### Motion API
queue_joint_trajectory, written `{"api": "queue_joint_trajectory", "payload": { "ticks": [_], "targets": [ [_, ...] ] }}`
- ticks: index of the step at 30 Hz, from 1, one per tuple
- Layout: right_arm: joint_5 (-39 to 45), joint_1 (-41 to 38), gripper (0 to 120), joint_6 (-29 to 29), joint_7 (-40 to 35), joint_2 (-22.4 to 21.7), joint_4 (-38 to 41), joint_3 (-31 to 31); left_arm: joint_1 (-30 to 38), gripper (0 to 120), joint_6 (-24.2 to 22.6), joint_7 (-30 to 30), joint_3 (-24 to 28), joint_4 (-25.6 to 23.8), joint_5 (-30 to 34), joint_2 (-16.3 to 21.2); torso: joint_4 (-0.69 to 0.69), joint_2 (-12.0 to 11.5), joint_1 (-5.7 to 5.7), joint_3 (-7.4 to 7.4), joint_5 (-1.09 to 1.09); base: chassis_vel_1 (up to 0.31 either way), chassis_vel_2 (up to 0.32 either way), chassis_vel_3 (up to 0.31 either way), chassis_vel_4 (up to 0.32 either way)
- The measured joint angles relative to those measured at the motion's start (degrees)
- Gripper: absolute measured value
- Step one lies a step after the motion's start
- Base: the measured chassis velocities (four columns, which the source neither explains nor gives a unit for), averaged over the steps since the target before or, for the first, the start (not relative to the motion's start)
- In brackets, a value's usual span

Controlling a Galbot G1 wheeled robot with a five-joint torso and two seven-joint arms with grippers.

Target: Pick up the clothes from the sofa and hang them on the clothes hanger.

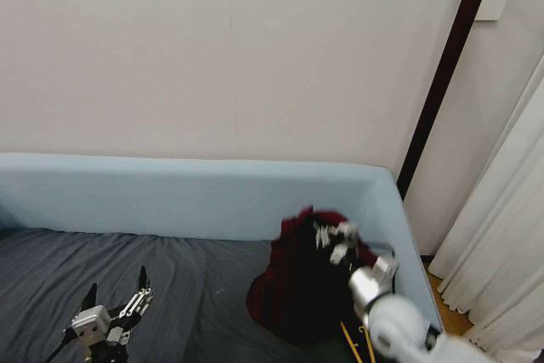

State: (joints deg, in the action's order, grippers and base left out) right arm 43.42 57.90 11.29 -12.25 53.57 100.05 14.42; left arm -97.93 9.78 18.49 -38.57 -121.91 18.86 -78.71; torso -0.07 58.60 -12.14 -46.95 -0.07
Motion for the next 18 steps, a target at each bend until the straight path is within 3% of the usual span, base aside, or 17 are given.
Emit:
{"api": "queue_joint_trajectory", "payload": {
  "ticks": [4,11,18],
  "targets": [
    [-0.3,2.4,0,-1.7,-3.0,1.8,-0.6,2.3,0.2,100,0.0,0.0,-1.7,1.1,0.4,1.3,0.02,0.0,0.0,0.0,0.0,0.0,0.0,0.0,0.0],
    [2.0,5.7,1,-15.8,-13.8,2.1,3.8,4.8,0.3,100,1.0,0.0,-4.2,2.4,0.9,2.7,0.0,0.0,0.0,0.0,0.0,0.0,0.0,0.0,0.0],
    [12.5,7.2,23,-24.4,-16.8,0.8,11.4,3.6,0.7,100,1.3,-0.1,-4.5,3.1,0.9,2.7,0.0,0.0,0.0,0.0,0.01,0.0,0.0,0.0,0.0]
  ]
}}
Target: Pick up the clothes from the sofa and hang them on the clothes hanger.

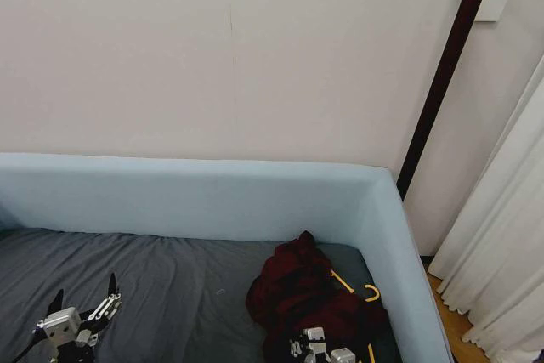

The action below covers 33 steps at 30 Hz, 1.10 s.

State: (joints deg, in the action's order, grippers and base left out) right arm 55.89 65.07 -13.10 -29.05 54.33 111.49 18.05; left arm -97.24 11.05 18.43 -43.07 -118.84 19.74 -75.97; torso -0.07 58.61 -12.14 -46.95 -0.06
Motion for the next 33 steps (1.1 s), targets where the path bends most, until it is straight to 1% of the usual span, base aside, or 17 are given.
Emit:
{"api": "queue_joint_trajectory", "payload": {
  "ticks": [1,3,4,5,7,9,10,14,15,19,20,21,22,24,28,31,33],
  "targets": [
    [2.2,0.1,27,-1.3,-0.2,-0.3,1.5,-0.5,0.1,100,0.0,0.0,0.2,0.0,-0.1,-0.2,0.0,0.0,0.0,0.0,0.0,0.0,0.0,0.0,0.0],
    [6.1,0.0,39,-3.1,-0.6,-0.6,3.8,-1.8,0.4,100,-0.2,-0.1,0.7,-0.2,-0.7,-0.6,0.0,0.0,0.0,0.0,0.01,0.0,0.0,0.0,0.0],
    [6.6,-0.1,42,-3.3,-0.6,-0.7,4.2,-2.2,0.5,100,-0.2,-0.1,0.8,-0.2,-0.9,-0.7,-0.01,0.0,0.0,0.0,0.01,0.0,0.0,0.0,0.0],
    [6.6,-0.1,42,-3.3,-0.6,-0.7,4.2,-2.2,0.5,100,-0.2,-0.1,0.8,-0.2,-0.9,-0.7,-0.01,0.0,0.0,0.0,0.01,0.0,0.0,0.0,0.0],
    [6.9,-1.6,51,-3.3,0.0,-0.6,4.1,-3.6,0.5,100,-0.2,-0.1,1.1,-0.2,-1.4,-1.0,-0.01,0.0,0.0,-0.01,0.01,0.0,0.0,0.0,0.0],
    [6.3,-3.8,61,-2.7,0.8,-0.1,1.9,-5.1,0.6,100,-0.2,-0.1,1.2,-0.1,-1.5,-1.2,0.0,0.0,0.0,0.0,0.02,0.0,0.0,0.0,0.0],
    [6.3,-3.8,61,-2.7,0.8,-0.1,1.9,-5.1,0.6,100,-0.2,-0.1,1.2,-0.1,-1.5,-1.2,0.0,0.0,0.0,0.0,0.02,0.0,0.0,0.0,0.0],
    [-2.7,-8.8,79,-2.6,3.8,0.8,-9.3,-6.4,0.5,100,-0.2,-0.1,1.2,-0.1,-1.8,-1.4,0.01,0.0,-0.01,-0.02,0.03,0.0,0.0,0.0,0.0],
    [-2.7,-8.8,79,-2.6,3.8,0.8,-9.3,-6.4,0.5,100,-0.2,-0.1,1.2,-0.1,-1.8,-1.4,0.01,0.0,-0.01,-0.02,0.03,0.0,0.0,0.0,0.0],
    [-5.7,-10.5,95,-7.1,3.9,1.6,-15.8,-6.8,0.3,100,0.0,-0.1,1.2,0.0,-1.9,-1.6,-0.01,0.0,-0.02,-0.01,0.02,0.0,0.0,0.0,0.0],
    [-5.7,-10.5,95,-7.1,3.9,1.6,-15.8,-6.8,0.3,100,0.0,-0.1,1.2,0.0,-1.9,-1.6,-0.01,0.0,-0.02,-0.01,0.02,0.0,0.0,0.0,0.0],
    [-5.8,-10.7,98,-7.1,4.0,2.0,-17.1,-6.9,0.2,100,0.1,-0.1,1.2,0.1,-1.9,-1.6,-0.01,0.0,-0.01,-0.01,0.02,0.0,0.0,0.0,0.0],
    [-5.9,-11.0,99,-6.0,4.4,2.8,-18.7,-6.9,0.2,100,0.3,-0.1,1.2,0.3,-2.0,-1.7,-0.01,0.0,-0.01,-0.01,0.01,0.0,0.0,0.0,0.0],
    [-8.4,-11.6,100,-1.8,6.5,4.3,-22.5,-6.9,0.2,100,0.4,-0.1,1.2,0.3,-2.2,-1.8,0.0,0.0,-0.01,-0.01,0.01,0.0,0.0,0.0,0.0],
    [-9.4,-12.5,100,0.9,8.6,5.7,-25.5,-6.9,0.2,100,0.3,-0.1,1.2,0.2,-2.3,-1.8,0.0,0.0,-0.01,-0.01,0.02,0.0,0.0,0.0,0.0],
    [-7.3,-12.6,100,0.8,8.1,6.2,-25.4,-7.0,0.2,100,0.2,-0.1,1.2,0.1,-2.4,-1.8,0.0,0.0,-0.01,-0.01,0.02,0.0,0.0,0.0,0.0],
    [-4.2,-12.3,100,-0.1,6.5,6.5,-24.1,-7.0,0.2,100,0.2,-0.1,1.2,0.1,-2.5,-1.9,0.0,0.0,-0.01,-0.01,0.01,0.0,0.0,0.0,0.0]
  ]
}}
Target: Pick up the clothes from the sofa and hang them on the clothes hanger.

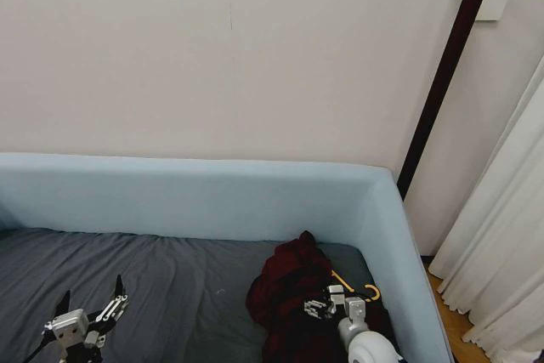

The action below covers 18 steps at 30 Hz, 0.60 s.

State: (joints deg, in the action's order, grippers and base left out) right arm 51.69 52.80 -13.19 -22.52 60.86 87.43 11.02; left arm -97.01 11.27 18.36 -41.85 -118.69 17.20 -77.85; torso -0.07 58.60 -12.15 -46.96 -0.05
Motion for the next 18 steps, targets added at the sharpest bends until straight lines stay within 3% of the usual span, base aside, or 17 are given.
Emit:
{"api": "queue_joint_trajectory", "payload": {
  "ticks": [7,12,16,18],
  "targets": [
    [0.7,0.8,99,-3.9,-4.2,1.4,0.2,0.9,-0.2,100,0.0,0.0,0.1,-0.2,-0.5,-0.3,0.0,0.0,0.0,0.0,0.0,0.0,0.0,0.0,0.0],
    [0.7,0.8,85,-5.1,-5.3,2.1,-0.7,1.1,-0.4,100,0.0,0.1,0.1,-0.3,-0.6,-0.5,0.0,0.0,0.0,0.0,0.0,0.0,0.0,0.0,0.0],
    [1.3,0.6,64,-5.3,-5.5,2.2,-0.7,1.2,-0.4,100,0.1,0.2,0.1,-0.3,-0.7,-0.7,0.0,0.0,0.0,0.0,0.0,0.0,0.0,0.0,0.0],
    [1.4,0.6,62,-5.3,-5.5,2.3,-0.7,1.2,-0.5,100,0.1,0.2,0.1,-0.3,-0.8,-0.8,0.0,0.0,0.0,0.0,0.0,0.0,0.0,0.0,0.0]
  ]
}}
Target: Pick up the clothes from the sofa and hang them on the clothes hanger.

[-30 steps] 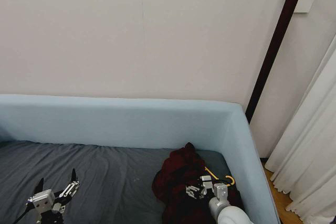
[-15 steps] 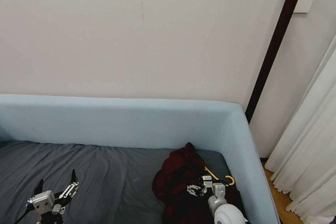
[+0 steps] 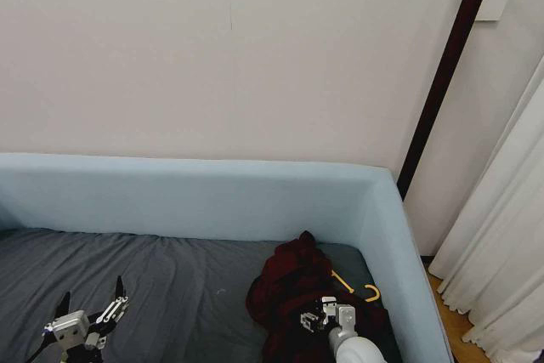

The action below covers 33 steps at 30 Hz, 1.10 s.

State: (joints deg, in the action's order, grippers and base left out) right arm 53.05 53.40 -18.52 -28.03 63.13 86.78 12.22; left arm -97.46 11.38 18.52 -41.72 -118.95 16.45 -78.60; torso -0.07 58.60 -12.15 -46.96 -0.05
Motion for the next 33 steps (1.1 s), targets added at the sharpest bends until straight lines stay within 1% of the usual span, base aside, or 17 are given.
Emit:
{"api": "queue_joint_trajectory", "payload": {
  "ticks": [2,3,5,6,8,10,11,12,13,14,15,17,18,23,29,32,33],
  "targets": [
    [0.3,0.0,54,0.0,-0.1,0.2,0.0,0.1,-0.1,100,0.0,0.0,0.0,0.0,-0.1,-0.1,0.0,0.0,0.0,0.0,0.0,0.0,0.0,0.0,0.0],
    [0.6,0.0,47,0.0,-0.1,0.5,0.1,0.1,-0.1,100,0.1,0.0,0.1,0.0,-0.1,-0.1,0.0,0.0,0.0,0.0,0.0,0.0,0.0,0.0,0.0],
    [0.7,0.0,46,0.0,-0.1,0.7,0.1,0.1,-0.1,100,0.1,0.0,0.1,0.0,-0.1,-0.2,0.0,0.0,0.0,0.0,0.0,0.0,0.0,0.0,0.0],
    [0.7,0.0,39,-0.1,-0.2,0.9,0.1,0.1,-0.1,100,0.1,0.0,0.1,0.0,-0.2,-0.2,0.0,0.0,0.0,0.0,0.0,0.0,0.0,0.0,0.0],
    [0.7,0.0,34,-0.3,-0.3,1.3,-0.2,0.1,-0.1,100,0.1,0.1,0.1,0.0,-0.3,-0.2,0.0,0.0,0.0,0.0,0.01,0.0,0.0,0.0,0.0],
    [0.7,0.0,26,-0.6,-0.5,1.7,-0.5,0.1,-0.1,100,0.1,0.1,0.2,0.0,-0.4,-0.2,0.0,0.0,0.0,0.0,0.01,0.0,0.0,0.0,0.0],
    [0.7,0.0,26,-0.6,-0.5,1.7,-0.5,0.1,-0.1,100,0.1,0.1,0.2,0.0,-0.4,-0.2,0.0,0.0,0.0,0.0,0.01,0.0,0.0,0.0,0.0],
    [0.7,0.0,23,-0.7,-0.5,1.7,-0.5,0.1,-0.1,100,0.1,0.1,0.2,0.0,-0.4,-0.2,0.0,0.0,0.0,0.0,0.01,0.0,0.0,0.0,0.0],
    [0.7,0.1,16,-0.7,-0.5,1.7,-0.4,0.1,0.0,100,0.1,0.1,0.3,0.1,-0.4,-0.2,0.0,0.0,0.0,0.0,0.01,0.0,0.0,0.0,0.0],
    [0.7,0.2,13,-0.7,-0.5,1.6,-0.3,0.1,0.1,100,0.1,0.1,0.3,0.2,-0.4,-0.2,0.0,0.0,0.0,0.0,0.01,0.0,0.0,0.0,0.0],
    [0.7,0.2,13,-0.7,-0.5,1.6,-0.3,0.1,0.1,100,0.1,0.1,0.3,0.2,-0.4,-0.2,0.0,0.0,0.0,0.0,0.01,0.0,0.0,0.0,0.0],
    [0.7,0.6,3,-0.6,-0.4,1.3,0.1,0.0,0.3,100,0.1,0.2,0.5,0.4,-0.5,-0.3,0.0,0.0,0.0,0.0,0.01,0.0,0.0,0.0,0.0],
    [0.7,0.8,0,-0.4,-0.2,1.2,0.4,-0.1,0.3,100,0.1,0.2,0.6,0.4,-0.5,-0.4,0.0,0.0,0.0,0.0,0.0,0.0,0.0,0.0,0.0],
    [0.7,1.3,0,0.3,0.2,0.8,1.2,-0.2,0.5,100,0.2,0.2,1.1,0.5,-0.9,-0.7,0.0,0.0,0.0,0.0,0.0,0.0,0.0,0.0,0.0],
    [0.7,2.1,0,3.6,1.5,-0.1,2.9,-0.8,0.6,100,0.2,0.2,1.2,0.5,-1.0,-0.8,0.0,0.0,0.0,0.0,0.01,0.0,0.0,0.0,0.0],
    [1.7,2.8,0,7.7,3.4,-0.9,6.3,-2.5,0.6,100,0.2,0.3,1.2,0.5,-1.0,-0.7,0.0,0.0,0.0,0.0,0.02,0.0,0.0,0.0,0.0],
    [2.7,2.9,0,9.9,4.6,-1.6,9.0,-4.1,0.7,100,0.2,0.3,1.2,0.5,-1.0,-0.6,0.0,0.0,0.0,0.0,0.01,0.0,0.0,0.0,0.0]
  ]
}}
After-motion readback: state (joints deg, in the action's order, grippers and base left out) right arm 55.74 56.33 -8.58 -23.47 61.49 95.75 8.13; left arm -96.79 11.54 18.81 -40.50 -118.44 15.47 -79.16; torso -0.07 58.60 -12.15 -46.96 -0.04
